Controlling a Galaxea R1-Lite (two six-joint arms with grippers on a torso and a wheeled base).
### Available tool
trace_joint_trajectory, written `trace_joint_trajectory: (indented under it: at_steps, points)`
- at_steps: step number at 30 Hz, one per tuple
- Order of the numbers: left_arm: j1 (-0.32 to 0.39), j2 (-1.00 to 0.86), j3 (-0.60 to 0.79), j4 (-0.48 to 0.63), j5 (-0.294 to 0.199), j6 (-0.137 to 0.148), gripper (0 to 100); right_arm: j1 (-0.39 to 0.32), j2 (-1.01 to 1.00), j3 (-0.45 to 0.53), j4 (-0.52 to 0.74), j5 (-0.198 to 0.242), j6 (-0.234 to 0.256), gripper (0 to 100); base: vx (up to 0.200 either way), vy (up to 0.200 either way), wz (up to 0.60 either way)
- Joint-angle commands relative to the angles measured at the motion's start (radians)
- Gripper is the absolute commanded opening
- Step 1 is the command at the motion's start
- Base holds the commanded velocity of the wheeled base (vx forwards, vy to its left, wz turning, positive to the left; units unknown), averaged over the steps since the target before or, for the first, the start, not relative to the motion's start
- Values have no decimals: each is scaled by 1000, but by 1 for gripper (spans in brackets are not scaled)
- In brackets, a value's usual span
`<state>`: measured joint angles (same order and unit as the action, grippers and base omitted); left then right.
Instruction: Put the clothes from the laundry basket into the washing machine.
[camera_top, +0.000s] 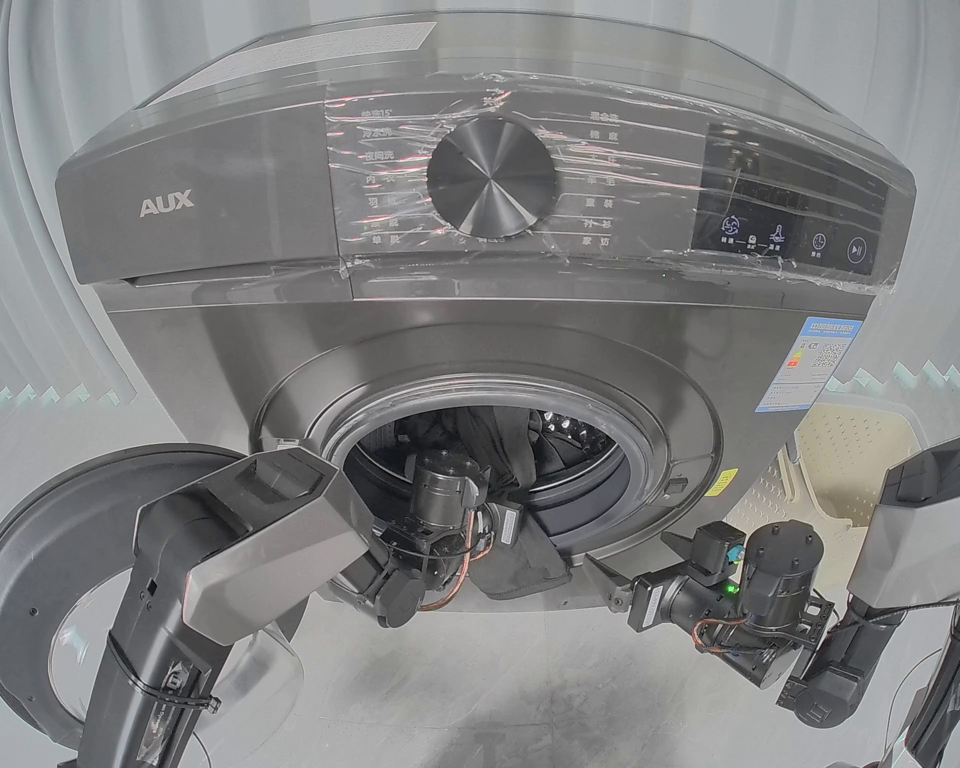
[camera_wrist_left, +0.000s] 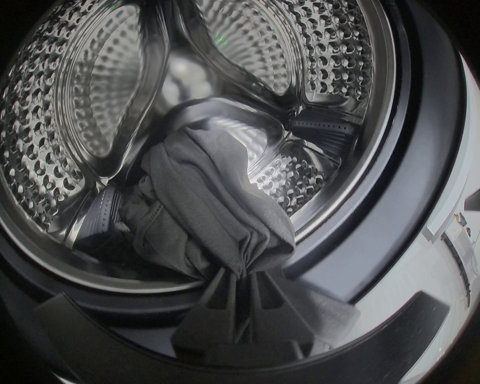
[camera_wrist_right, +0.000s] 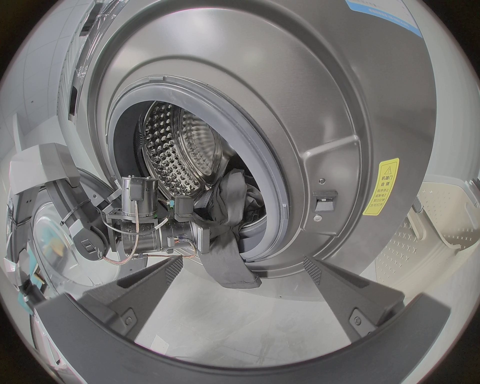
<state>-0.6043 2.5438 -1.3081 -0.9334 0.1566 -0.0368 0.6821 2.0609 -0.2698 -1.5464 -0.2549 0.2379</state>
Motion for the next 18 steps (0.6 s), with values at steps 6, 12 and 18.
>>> trace_joint_trajectory:
  at_steps: [6, 12, 18]
  points:
    - [29, 32, -272, -7, 41, -28, 0, 0, 2, 0, -1, 0, 0, 100, 0, 0, 0]
    - [52, 47, -301, -38, 44, -38, 0, -1, 2, 0, 0, 0, 0, 100, 0, 0, 0]
    - [52, 42, -275, -56, 44, -41, 100, -1, 2, 0, -1, 0, 1, 100, 0, 0, 0]
